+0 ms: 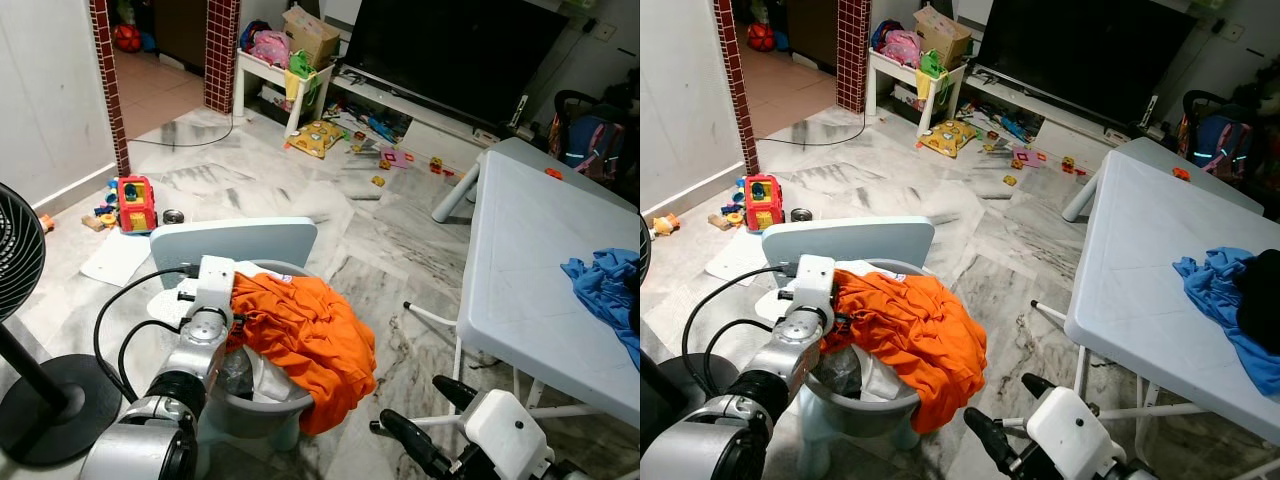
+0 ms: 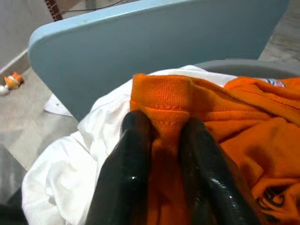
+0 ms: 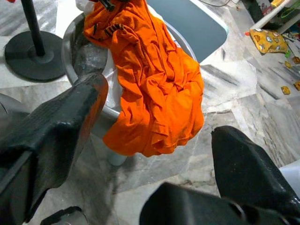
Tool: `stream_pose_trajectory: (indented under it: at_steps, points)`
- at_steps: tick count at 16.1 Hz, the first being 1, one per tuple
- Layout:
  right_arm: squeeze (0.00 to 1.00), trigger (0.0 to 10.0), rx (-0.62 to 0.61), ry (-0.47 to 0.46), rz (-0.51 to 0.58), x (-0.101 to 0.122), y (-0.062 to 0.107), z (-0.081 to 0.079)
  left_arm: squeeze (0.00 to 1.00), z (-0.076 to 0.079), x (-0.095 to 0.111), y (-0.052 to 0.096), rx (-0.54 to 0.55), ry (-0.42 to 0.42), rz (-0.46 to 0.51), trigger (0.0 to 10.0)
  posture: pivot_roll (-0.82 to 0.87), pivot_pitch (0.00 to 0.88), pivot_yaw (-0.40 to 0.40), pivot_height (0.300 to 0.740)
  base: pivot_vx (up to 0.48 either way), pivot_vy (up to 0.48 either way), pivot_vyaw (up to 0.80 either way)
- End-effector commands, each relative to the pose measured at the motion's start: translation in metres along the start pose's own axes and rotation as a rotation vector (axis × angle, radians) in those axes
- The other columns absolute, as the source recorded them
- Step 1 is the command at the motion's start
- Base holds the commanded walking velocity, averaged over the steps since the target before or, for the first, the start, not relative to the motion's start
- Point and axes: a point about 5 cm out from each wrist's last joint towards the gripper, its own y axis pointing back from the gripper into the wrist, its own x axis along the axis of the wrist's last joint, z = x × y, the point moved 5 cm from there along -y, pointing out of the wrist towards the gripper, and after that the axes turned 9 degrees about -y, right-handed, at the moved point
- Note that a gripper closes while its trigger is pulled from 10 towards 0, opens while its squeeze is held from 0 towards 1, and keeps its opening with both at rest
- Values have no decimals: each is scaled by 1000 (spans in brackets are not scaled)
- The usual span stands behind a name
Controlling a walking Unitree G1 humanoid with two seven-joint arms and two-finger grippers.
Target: Hang hanger
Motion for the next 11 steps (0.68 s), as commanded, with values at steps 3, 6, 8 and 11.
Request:
stream_pose_trajectory:
  at_steps: [3, 6, 8, 11]
  points:
    - [0, 10000, -40, 18, 2, 2, 0, 11, 0, 14, 10, 3, -57, -131, 83, 0, -48, 0, -221, 740, 0, 0, 0]
    - [0, 10000, -40, 22, 4, 2, -1, 12, 0, 37, 12, 11, -181, -327, 178, 0, -46, 0, -222, 740, 0, 0, 0]
    - [0, 10000, -37, 26, 2, 2, -2, 13, 0, 48, 3, 17, -244, -396, 188, 0, -41, 0, -224, 740, 0, 0, 0]
    - [0, 10000, -29, 33, 0, 3, -5, 13, 0, 49, -11, 20, -263, -374, 138, 3373, -32, 0, -228, 740, 0, 0, 0]
